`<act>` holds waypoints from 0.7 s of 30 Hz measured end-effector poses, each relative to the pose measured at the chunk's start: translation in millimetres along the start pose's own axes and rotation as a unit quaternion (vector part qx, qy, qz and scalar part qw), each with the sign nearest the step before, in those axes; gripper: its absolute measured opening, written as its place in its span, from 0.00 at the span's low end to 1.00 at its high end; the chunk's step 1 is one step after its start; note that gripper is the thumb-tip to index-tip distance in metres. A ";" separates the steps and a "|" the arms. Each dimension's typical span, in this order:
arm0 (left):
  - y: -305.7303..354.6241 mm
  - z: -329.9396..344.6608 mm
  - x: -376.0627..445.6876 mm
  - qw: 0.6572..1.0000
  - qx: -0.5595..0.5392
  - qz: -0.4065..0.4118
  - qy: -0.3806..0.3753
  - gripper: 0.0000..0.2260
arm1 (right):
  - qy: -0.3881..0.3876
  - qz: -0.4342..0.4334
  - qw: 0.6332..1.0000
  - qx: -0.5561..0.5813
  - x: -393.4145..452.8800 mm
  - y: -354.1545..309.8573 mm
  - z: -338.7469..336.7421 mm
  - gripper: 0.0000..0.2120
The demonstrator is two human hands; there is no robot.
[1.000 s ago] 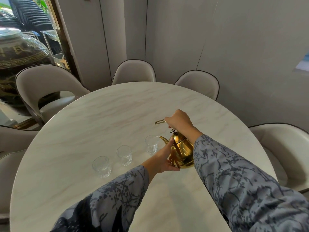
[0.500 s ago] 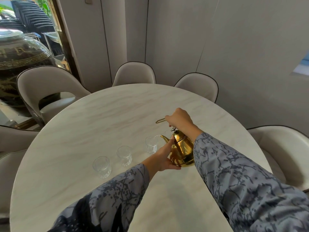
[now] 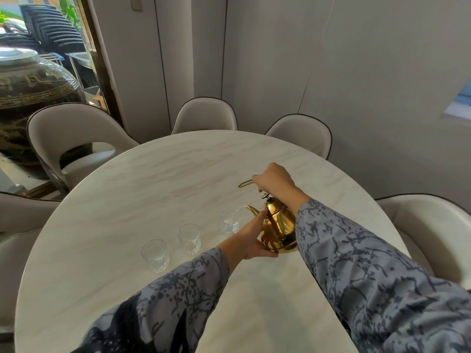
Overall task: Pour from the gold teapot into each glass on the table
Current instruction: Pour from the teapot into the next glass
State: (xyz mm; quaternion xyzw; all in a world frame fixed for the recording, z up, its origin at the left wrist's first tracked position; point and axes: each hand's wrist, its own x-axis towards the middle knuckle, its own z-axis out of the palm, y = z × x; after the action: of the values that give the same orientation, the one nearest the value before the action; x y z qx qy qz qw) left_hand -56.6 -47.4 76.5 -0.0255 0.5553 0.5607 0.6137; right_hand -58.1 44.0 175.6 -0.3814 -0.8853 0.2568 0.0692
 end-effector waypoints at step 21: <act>-6.0 -17.0 19.3 0.999 0.033 -0.006 0.004 0.40 | -0.014 0.031 0.999 0.027 11.7 16.8 26.4 0.12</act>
State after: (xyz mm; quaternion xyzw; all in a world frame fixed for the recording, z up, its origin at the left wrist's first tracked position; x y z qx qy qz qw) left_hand -68.1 -48.0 52.8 -0.0106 0.5759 0.5377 0.6157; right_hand -63.9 51.5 143.6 -0.4025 -0.8670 0.2879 0.0588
